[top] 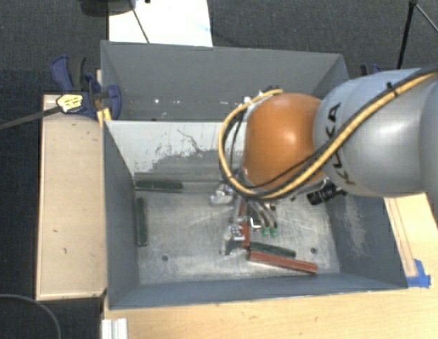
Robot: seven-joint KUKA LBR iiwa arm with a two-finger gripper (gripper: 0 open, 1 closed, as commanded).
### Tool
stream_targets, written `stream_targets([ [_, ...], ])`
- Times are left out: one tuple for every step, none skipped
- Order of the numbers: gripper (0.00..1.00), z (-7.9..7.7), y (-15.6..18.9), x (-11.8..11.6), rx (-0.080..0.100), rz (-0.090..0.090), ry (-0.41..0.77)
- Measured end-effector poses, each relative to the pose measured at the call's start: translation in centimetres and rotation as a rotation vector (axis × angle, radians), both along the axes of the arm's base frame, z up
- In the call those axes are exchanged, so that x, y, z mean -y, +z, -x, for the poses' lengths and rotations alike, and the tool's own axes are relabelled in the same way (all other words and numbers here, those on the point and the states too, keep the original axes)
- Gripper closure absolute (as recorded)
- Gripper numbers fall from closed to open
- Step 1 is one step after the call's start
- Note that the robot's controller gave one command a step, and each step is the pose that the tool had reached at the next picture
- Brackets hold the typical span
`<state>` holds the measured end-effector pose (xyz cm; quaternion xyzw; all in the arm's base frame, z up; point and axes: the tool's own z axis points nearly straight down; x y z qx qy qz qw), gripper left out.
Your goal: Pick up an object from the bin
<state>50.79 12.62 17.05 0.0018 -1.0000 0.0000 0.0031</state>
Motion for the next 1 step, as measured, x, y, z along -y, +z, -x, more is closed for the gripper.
stream_targets([
  [0.00,-0.19,0.41,0.06,0.008,-0.001,-0.004],
])
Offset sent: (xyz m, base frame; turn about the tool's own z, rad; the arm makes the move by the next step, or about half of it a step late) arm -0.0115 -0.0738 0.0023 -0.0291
